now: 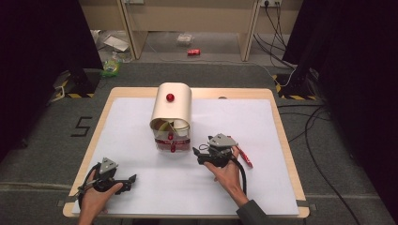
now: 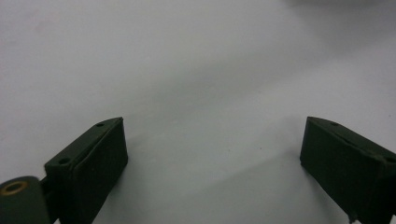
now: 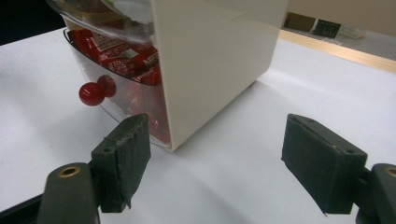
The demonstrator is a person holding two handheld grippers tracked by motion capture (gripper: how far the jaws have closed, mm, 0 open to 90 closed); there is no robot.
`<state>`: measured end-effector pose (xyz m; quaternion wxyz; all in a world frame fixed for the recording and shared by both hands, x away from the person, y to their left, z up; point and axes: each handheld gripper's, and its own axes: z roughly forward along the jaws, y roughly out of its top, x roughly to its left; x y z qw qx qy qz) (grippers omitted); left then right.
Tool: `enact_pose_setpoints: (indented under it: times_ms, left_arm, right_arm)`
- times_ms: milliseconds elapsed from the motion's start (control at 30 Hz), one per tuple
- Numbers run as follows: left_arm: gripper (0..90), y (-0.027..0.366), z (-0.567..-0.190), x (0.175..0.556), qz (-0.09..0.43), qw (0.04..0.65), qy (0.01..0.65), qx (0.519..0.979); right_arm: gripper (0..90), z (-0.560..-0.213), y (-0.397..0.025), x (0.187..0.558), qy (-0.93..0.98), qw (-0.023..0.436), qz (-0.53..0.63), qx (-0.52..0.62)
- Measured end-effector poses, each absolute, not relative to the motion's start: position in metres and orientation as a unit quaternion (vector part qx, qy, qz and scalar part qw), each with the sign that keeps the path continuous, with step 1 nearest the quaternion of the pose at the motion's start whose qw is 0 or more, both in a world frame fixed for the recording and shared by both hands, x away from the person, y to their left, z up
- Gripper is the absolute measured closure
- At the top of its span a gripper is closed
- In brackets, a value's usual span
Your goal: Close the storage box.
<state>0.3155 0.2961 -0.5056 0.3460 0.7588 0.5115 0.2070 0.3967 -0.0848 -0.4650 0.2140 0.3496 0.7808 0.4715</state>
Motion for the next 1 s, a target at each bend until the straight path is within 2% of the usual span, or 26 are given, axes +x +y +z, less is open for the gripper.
enact_pose_setpoints:
  times_ms: [1000]
  left_arm:
    - [6.6,0.296,-0.506,0.316,0.207,0.346,0.512,0.759]
  right_arm:
    - [24.8,-0.459,-0.142,0.379,0.760,0.227,0.468,0.391]
